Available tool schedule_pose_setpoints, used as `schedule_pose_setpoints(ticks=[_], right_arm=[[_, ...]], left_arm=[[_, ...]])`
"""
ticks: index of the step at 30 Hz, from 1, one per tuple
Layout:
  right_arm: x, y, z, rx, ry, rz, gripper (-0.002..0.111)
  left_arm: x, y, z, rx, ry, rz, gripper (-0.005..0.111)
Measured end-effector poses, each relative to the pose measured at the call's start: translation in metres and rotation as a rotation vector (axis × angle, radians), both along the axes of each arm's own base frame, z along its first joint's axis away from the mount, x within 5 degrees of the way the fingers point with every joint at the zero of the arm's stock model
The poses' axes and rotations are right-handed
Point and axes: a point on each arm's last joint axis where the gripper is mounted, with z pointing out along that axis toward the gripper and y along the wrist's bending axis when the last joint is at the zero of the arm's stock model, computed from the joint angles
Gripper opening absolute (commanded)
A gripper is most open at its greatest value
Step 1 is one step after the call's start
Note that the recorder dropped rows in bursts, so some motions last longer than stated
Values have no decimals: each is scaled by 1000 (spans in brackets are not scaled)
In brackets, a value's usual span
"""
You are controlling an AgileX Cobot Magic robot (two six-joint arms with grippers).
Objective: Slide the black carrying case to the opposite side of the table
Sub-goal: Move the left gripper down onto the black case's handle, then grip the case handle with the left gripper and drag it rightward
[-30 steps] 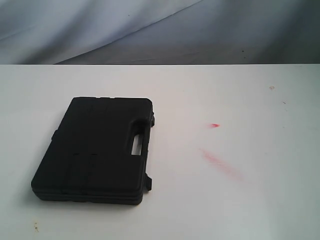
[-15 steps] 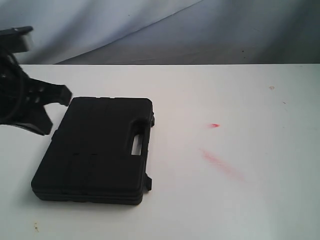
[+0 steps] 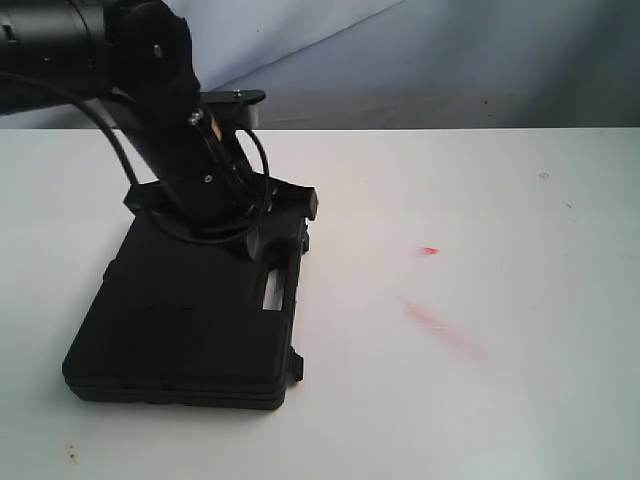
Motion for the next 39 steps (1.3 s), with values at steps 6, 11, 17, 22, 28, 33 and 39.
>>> schedule_pose_setpoints(ticks=[6, 11, 17, 22, 28, 33, 39], right_arm=[[0, 0, 0, 0, 0, 0, 0], [0, 0, 0, 0, 0, 0, 0], [0, 0, 0, 0, 0, 0, 0], [0, 0, 0, 0, 0, 0, 0], [0, 0, 0, 0, 0, 0, 0], [0, 0, 0, 0, 0, 0, 0], [0, 0, 0, 0, 0, 0, 0]], left_arm=[[13, -10, -13, -51, -58, 35, 1], [19, -12, -25, -36, -50, 90, 1], [25, -15, -50, -14, -20, 124, 1], [29, -18, -69, -2, 1, 130, 11], [31, -20, -72, -22, -3, 142, 43], [30, -20, -72, -29, 4, 160, 42], [31, -21, -72, -40, 5, 185, 42]])
